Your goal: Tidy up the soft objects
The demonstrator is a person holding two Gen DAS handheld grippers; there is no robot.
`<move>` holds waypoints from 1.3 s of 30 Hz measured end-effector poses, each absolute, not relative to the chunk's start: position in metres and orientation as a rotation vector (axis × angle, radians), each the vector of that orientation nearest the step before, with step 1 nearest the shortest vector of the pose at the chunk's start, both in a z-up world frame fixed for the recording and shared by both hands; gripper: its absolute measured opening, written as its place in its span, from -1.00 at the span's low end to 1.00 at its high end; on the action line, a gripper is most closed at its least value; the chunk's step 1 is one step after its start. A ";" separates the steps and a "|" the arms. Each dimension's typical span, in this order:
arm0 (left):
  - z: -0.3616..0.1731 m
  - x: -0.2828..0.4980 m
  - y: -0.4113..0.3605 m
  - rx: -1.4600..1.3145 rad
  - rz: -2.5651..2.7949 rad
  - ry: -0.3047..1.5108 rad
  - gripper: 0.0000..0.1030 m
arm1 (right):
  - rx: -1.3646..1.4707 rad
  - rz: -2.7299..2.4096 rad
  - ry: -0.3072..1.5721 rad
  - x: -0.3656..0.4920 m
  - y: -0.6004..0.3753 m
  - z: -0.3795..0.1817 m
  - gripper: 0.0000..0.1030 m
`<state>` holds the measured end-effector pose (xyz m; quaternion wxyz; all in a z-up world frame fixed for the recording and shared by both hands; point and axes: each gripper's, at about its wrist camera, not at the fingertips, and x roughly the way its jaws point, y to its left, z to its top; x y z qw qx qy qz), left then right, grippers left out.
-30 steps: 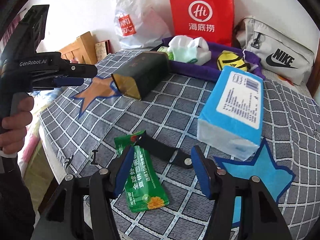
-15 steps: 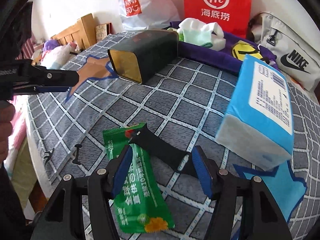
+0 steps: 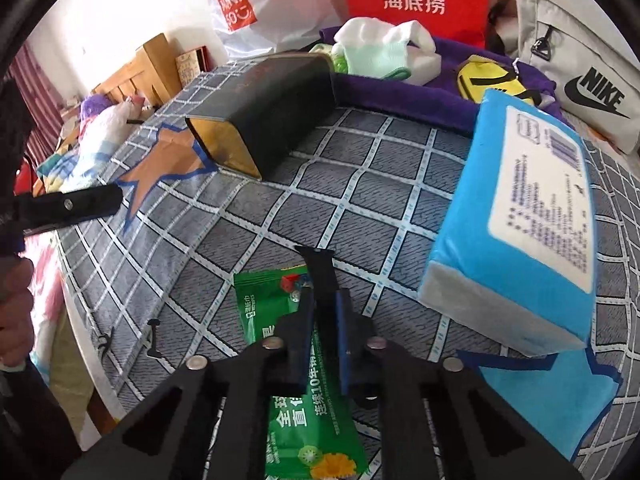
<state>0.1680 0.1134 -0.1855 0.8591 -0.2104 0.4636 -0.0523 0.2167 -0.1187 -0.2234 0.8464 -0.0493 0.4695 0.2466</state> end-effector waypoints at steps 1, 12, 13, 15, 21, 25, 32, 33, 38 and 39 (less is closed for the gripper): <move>-0.187 0.168 0.114 -0.444 -0.109 0.977 0.18 | -0.112 0.506 0.982 0.215 -0.119 -0.220 -0.86; -0.189 0.166 0.114 -0.465 -0.115 0.990 0.18 | -0.210 0.426 0.972 0.221 -0.118 -0.233 -0.86; -0.189 0.166 0.114 -0.465 -0.116 0.990 0.18 | -0.213 0.426 0.972 0.222 -0.118 -0.233 -0.86; -0.188 0.165 0.111 -0.453 -0.115 0.993 0.18 | -0.213 0.425 0.962 0.223 -0.117 -0.232 -0.94; -0.195 0.166 0.091 -0.395 -0.122 1.030 0.18 | -0.134 0.447 0.932 0.204 -0.133 -0.222 -0.94; -0.202 0.165 0.072 -0.375 -0.144 1.062 0.18 | -0.107 0.452 0.911 0.184 -0.146 -0.215 -0.94; -0.214 0.161 0.032 -0.328 -0.208 1.129 0.18 | -0.045 0.407 0.884 0.161 -0.186 -0.213 -0.94; -0.215 0.160 0.027 -0.323 -0.210 1.136 0.18 | -0.037 0.396 0.882 0.159 -0.192 -0.214 -0.94; -0.217 0.159 -0.001 -0.260 -0.234 1.162 0.18 | -0.005 0.306 0.883 0.154 -0.221 -0.222 -0.94; -0.216 0.158 -0.006 -0.246 -0.235 1.166 0.18 | 0.001 0.292 0.882 0.154 -0.225 -0.223 -0.94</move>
